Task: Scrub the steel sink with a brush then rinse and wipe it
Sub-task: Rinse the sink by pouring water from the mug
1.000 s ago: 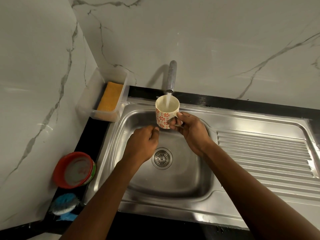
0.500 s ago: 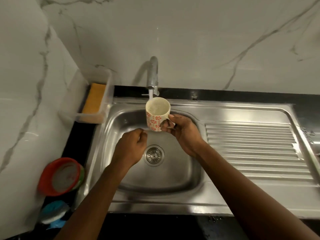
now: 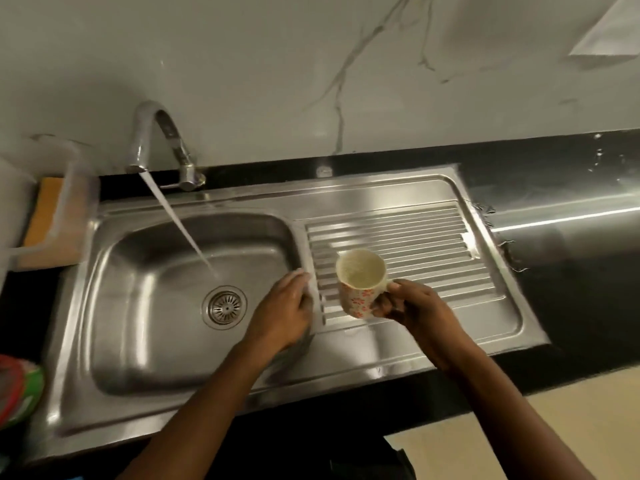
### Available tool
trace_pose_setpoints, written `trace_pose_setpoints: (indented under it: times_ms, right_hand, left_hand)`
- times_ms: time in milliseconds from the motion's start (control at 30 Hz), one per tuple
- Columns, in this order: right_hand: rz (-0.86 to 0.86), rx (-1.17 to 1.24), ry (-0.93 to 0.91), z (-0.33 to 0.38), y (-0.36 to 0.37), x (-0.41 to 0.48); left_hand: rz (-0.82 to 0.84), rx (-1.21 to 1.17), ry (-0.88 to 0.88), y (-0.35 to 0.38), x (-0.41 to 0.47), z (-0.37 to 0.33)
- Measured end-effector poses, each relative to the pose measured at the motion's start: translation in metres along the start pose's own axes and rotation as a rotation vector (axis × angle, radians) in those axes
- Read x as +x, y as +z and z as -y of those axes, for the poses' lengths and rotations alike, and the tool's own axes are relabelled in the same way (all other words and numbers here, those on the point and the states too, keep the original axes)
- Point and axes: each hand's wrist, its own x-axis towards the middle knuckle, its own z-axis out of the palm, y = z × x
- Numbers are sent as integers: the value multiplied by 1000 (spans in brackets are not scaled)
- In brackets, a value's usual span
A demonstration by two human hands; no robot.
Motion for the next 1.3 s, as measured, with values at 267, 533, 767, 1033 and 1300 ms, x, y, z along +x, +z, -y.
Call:
trace_pose_setpoints:
  times_ms: [267,533,767,1033,1300]
  right_hand:
    - [-338,-215,25,24,-139,-9]
    - [-227,-505,25,53,-144,60]
    - [96,-501,85,46,-126,45]
    - [101,-441,160,51,-160,12]
    - [111,-580,69,56,-107,38]
  left_hand:
    - [182,219,164,76,54,-88]
    - [222,342,75,101,100,-109]
    - [41,372,-46,105,53,-72]
    - [-55,211,-381,110,-2,-50]
    - [-23,329,-179,104,17,-47]
